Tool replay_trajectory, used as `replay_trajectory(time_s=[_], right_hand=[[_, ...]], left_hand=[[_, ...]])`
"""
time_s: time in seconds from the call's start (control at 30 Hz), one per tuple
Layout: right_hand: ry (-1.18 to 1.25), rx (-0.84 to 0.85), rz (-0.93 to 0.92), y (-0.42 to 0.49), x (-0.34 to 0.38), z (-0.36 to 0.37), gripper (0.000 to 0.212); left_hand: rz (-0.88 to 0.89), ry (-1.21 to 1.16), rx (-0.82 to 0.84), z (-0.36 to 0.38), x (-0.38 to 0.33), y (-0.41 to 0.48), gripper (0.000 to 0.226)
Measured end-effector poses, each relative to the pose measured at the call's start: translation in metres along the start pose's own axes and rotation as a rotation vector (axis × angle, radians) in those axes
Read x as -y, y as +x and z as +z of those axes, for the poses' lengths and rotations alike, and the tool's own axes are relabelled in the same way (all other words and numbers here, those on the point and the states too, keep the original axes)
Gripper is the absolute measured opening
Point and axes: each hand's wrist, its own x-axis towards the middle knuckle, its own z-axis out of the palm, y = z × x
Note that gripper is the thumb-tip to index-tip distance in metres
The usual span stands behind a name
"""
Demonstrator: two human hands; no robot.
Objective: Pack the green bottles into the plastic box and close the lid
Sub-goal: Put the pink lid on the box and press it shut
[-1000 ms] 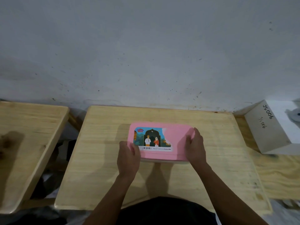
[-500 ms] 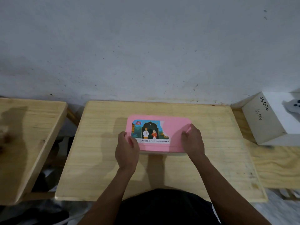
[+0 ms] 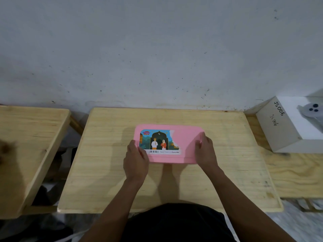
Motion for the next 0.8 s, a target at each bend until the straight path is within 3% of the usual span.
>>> replay_trajectory(time_s=[0.13,0.33,0.8], right_hand=[[0.045,-0.031,-0.015,0.005,-0.002,0.001,0.018],[0.085,-0.099,-0.070,0.001,-0.008,0.003,0.017],[-0.044,-0.076,0.021,0.018,-0.001,0.006,0.034]], left_hand=[[0.015,-0.015,0.021,0.000,-0.004,0.005,0.033],[0.034,-0.072,0.015,0.000,-0.003,0.004,0.032],[0.018,-0.038,0.037,0.001,-0.009,0.017,0.029]])
